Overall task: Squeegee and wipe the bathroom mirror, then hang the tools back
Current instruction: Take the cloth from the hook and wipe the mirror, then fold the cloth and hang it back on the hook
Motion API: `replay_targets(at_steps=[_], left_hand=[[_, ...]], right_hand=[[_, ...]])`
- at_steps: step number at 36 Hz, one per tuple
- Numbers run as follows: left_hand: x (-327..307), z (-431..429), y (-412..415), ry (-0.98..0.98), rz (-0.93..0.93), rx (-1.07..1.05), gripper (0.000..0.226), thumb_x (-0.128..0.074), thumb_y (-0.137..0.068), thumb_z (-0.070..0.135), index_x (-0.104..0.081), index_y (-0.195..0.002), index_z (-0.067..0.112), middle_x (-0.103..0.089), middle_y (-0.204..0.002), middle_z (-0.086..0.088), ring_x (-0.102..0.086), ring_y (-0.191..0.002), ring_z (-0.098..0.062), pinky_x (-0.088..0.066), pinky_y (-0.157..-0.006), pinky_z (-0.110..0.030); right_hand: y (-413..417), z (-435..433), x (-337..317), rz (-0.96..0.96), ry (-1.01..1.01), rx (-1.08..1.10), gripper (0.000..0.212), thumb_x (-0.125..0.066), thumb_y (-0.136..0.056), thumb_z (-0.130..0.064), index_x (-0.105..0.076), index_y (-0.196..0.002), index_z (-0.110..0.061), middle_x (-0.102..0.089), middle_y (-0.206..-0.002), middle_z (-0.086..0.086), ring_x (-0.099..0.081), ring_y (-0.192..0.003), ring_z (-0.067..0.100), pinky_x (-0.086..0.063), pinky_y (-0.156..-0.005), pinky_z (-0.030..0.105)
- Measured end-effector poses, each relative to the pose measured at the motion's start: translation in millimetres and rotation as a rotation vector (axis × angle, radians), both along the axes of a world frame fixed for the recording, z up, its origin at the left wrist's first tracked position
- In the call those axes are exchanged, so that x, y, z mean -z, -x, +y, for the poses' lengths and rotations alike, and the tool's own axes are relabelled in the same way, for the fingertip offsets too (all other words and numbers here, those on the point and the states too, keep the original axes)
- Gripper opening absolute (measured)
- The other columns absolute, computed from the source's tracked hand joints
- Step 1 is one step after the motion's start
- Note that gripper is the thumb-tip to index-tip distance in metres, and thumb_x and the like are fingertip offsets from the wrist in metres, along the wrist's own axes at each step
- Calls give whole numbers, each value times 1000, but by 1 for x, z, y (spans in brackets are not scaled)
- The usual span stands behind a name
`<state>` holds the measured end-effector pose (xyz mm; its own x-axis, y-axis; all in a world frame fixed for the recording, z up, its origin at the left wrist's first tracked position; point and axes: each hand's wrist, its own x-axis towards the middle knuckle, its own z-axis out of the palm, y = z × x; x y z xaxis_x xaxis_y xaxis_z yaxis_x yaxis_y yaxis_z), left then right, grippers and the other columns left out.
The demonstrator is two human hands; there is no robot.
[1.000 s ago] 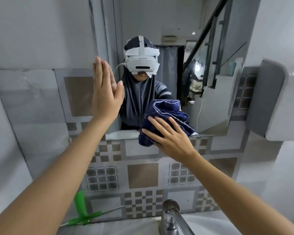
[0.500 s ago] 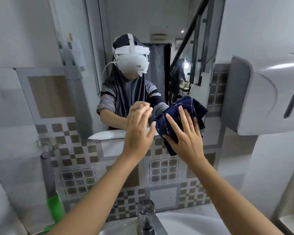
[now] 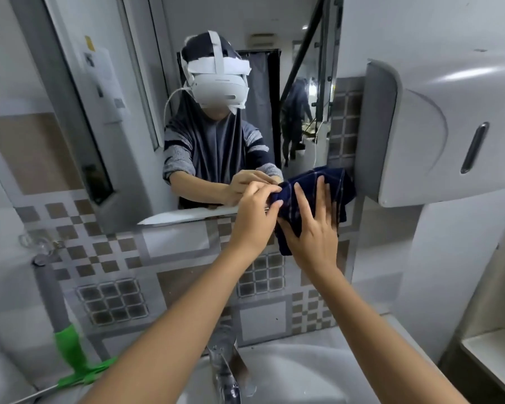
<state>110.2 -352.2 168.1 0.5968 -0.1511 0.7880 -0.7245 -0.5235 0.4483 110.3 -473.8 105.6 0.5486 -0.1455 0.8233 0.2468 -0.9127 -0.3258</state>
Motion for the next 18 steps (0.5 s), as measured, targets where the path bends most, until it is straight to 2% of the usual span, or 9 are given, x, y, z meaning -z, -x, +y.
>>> replay_targets(at_steps=[4, 8, 10, 12, 14, 16, 18], left_hand=[[0, -2, 4, -34, 21, 10, 22, -59, -85, -2, -65, -105, 2, -59, -108, -12, -56, -99, -17, -50, -86, -25], [-6, 7, 16, -100, -42, 6, 20, -58, -83, -6, -68, -98, 1, -63, -103, -12, -55, -96, -15, -34, -88, -2], [-10, 16, 23, -167, -67, 38, 21, -57, -82, -9, -69, -96, 0, -64, -99, -13, -58, -94, -18, -34, -87, -3], [-14, 29, 33, -217, -81, 75, 22, -57, -81, -11, -69, -97, -1, -65, -97, -13, -59, -93, -21, -40, -86, -10], [-20, 46, 43, -230, -108, 91, 22, -58, -81, -11, -69, -97, -2, -65, -97, -12, -59, -93, -20, -43, -86, -15], [-29, 66, 56, -226, -131, 101, 22, -59, -81, -10, -69, -98, -2, -65, -97, -9, -58, -91, -12, -42, -85, -11], [-37, 87, 70, -227, -145, 100, 22, -60, -82, -9, -69, -100, -2, -63, -97, -5, -55, -90, -5, -40, -85, -7]], right_hand=[[13, -3, 12, 64, 16, 8, 69, -48, -89, -49, -18, -147, -26, -10, -156, 15, -8, -144, 25, -21, -115, 46], [35, 3, 13, 49, 6, -35, 62, -47, -92, -40, -21, -146, -25, -18, -156, 9, -11, -144, 21, -13, -116, 40], [45, 10, 8, 27, -3, -104, 55, -43, -95, -34, -24, -146, -24, -21, -155, 5, -12, -144, 16, -10, -117, 36], [55, 18, 0, 24, -50, -205, 51, -42, -97, -27, -28, -145, -22, -26, -154, 2, -16, -143, 12, -18, -117, 35], [65, 29, -9, 65, -134, -327, 49, -44, -97, -24, -31, -144, -23, -35, -149, -1, -28, -138, 11, -34, -107, 27], [76, 42, -17, 111, -240, -453, 46, -45, -97, -24, -36, -142, -24, -48, -139, -2, -46, -125, 11, -42, -92, 19], [86, 57, -24, 123, -332, -546, 41, -46, -96, -26, -44, -137, -23, -62, -121, 0, -59, -104, 14, -50, -80, 24]])
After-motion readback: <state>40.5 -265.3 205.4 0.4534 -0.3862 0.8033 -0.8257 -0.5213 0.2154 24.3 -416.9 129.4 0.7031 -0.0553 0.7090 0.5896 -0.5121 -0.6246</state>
